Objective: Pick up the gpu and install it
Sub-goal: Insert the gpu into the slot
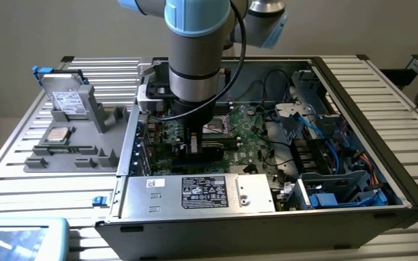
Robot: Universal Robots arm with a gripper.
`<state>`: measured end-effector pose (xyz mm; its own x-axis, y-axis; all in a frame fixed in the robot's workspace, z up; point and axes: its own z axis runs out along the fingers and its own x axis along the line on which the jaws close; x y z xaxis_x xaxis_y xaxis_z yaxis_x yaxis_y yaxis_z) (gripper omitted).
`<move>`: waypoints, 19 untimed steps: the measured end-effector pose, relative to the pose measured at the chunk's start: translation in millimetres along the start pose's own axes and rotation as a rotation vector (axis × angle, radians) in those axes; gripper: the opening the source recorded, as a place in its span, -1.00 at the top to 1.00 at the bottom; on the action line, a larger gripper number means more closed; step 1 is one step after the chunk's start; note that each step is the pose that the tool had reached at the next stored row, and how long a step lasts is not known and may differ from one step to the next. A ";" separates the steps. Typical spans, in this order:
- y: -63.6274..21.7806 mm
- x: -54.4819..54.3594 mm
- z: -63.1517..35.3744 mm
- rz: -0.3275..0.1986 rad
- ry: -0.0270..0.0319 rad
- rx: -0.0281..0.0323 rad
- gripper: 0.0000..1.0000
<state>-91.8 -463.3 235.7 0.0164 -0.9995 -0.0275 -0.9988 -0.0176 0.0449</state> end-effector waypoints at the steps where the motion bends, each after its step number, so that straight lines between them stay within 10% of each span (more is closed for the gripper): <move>1: 0.0 0.0 0.1 0.000 -0.0002 0.0001 0.42; 19: 0.2 0.0 1.6 0.000 -0.0011 -0.0014 0.42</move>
<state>-92.1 -463.3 234.1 0.0163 -0.9995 -0.0286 -0.9988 -0.0176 0.0462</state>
